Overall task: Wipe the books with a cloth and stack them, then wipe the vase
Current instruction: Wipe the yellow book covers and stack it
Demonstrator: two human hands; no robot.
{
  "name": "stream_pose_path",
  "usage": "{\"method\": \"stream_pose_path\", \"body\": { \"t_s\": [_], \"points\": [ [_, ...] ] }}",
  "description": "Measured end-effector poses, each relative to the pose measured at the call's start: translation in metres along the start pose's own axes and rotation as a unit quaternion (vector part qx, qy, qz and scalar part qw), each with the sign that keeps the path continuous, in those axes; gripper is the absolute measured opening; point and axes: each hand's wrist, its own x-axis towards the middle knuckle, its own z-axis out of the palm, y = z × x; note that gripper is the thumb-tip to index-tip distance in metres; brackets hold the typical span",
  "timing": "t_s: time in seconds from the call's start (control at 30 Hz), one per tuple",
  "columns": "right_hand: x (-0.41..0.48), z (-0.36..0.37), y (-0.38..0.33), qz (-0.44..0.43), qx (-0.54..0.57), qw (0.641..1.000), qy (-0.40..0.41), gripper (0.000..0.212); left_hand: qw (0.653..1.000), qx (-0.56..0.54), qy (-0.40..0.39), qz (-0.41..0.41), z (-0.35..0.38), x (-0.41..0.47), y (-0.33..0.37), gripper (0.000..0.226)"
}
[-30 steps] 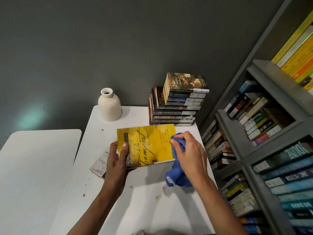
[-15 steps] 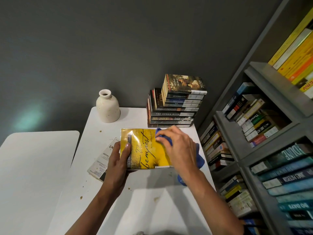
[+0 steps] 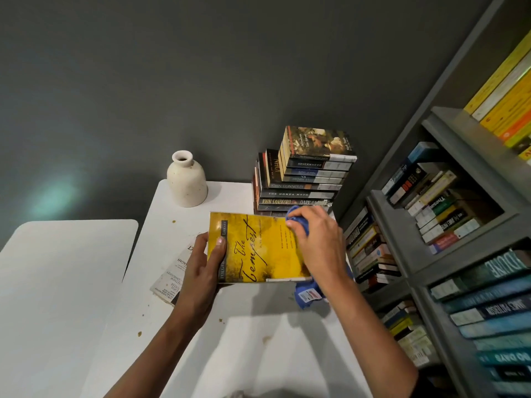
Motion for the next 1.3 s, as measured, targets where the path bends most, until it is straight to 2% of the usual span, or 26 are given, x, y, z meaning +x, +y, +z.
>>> {"method": "stream_pose_path", "body": {
  "t_s": [0.1,0.2,0.3,0.4,0.47,0.53,0.6,0.7,0.77,0.83,0.97,1.07,1.17,1.23,1.3],
  "points": [
    [-0.013,0.013,-0.03,-0.078,-0.006,0.996,-0.031,0.019,1.0,-0.012,0.013,-0.002,0.007,0.003,0.003,0.013],
    [-0.032,0.013,-0.032,-0.151,0.052,0.983,-0.09,0.021,0.999,-0.023,0.025,0.01,0.003,0.006,0.009,0.013],
    [-0.023,0.004,-0.008,-0.108,0.074,0.988,-0.08,0.014,1.0,-0.014,0.01,0.0,-0.002,0.006,0.009,0.014],
    [-0.008,0.001,-0.003,-0.055,0.009,0.998,-0.016,0.017,1.0,0.002,0.002,-0.018,0.003,0.008,0.006,0.017],
    [-0.016,0.01,-0.023,-0.095,-0.018,0.994,-0.051,0.023,1.0,0.006,0.009,-0.018,0.007,0.01,0.007,0.018],
    [-0.035,0.017,-0.036,-0.16,0.014,0.982,-0.101,0.026,1.0,0.01,0.022,-0.01,0.007,0.01,0.009,0.018],
    [-0.04,0.011,-0.027,-0.177,0.044,0.974,-0.133,0.026,1.0,0.014,0.021,-0.012,0.004,0.009,0.01,0.018],
    [-0.017,0.001,-0.003,-0.098,0.003,0.992,-0.084,0.018,0.999,0.026,0.007,-0.02,0.001,0.006,0.007,0.022],
    [-0.006,0.004,-0.005,-0.054,-0.056,0.995,-0.055,0.02,0.999,0.034,-0.001,-0.017,0.005,0.005,0.005,0.024],
    [-0.008,0.016,-0.031,-0.062,-0.067,0.993,-0.069,0.022,0.999,0.037,-0.007,-0.017,0.011,0.005,0.005,0.025],
    [-0.029,0.028,-0.06,-0.176,-0.003,0.981,-0.085,0.022,1.0,0.009,-0.003,-0.008,0.01,0.002,0.007,0.032],
    [-0.015,0.014,-0.033,-0.119,-0.005,0.99,-0.077,0.022,1.0,0.027,0.003,0.004,0.002,0.0,0.004,0.034],
    [-0.003,0.012,-0.017,-0.039,-0.04,0.998,-0.033,0.02,0.998,0.063,-0.009,0.01,0.001,0.001,0.001,0.036],
    [-0.005,0.022,-0.033,-0.051,-0.032,0.997,-0.04,0.021,0.998,0.057,-0.02,0.003,0.004,0.002,0.0,0.037],
    [-0.011,0.036,-0.057,-0.102,-0.008,0.994,-0.048,0.023,0.999,0.027,-0.023,-0.012,0.007,0.003,0.001,0.036]
  ]
}}
